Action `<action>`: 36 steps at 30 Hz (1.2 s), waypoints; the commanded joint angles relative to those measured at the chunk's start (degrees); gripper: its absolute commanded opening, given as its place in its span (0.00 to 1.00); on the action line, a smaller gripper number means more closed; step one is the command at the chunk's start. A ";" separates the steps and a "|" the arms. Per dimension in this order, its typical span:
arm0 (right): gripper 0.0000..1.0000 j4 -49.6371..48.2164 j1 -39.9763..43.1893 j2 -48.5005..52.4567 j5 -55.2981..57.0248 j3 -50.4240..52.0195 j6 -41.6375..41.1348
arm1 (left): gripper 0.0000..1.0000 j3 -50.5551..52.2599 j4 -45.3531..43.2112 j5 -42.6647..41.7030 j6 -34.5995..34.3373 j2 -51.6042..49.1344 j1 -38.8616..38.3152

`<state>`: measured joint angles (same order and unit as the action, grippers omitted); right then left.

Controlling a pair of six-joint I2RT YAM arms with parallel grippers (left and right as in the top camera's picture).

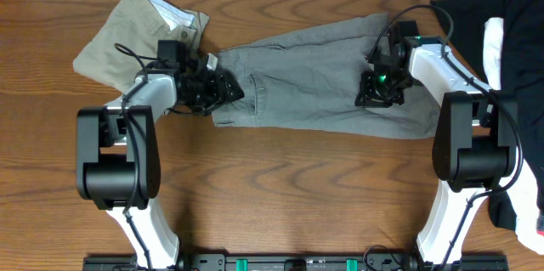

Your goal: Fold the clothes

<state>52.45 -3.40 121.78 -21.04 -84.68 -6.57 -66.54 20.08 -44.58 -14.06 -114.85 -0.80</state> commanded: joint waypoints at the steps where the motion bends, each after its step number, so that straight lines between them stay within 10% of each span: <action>1: 0.20 0.02 -0.55 -0.02 0.72 0.00 -0.63 | 0.48 1.33 -1.22 1.49 -1.11 -2.01 -2.29; 8: 0.16 1.22 -0.33 -0.44 0.74 -0.09 -0.61 | 0.06 0.04 2.38 1.51 -0.92 -0.52 -1.97; 22: 0.09 -0.02 3.61 -20.31 0.28 -2.01 -4.02 | 0.06 -30.95 47.21 30.84 19.34 13.22 2.08; 36: 0.10 -0.66 3.61 -22.77 1.81 -1.95 -5.42 | 0.09 -35.89 45.33 31.01 21.14 9.42 -20.09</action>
<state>51.77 0.21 98.56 -19.62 -86.61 -11.16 -102.19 66.37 -13.47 6.04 -103.07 -16.60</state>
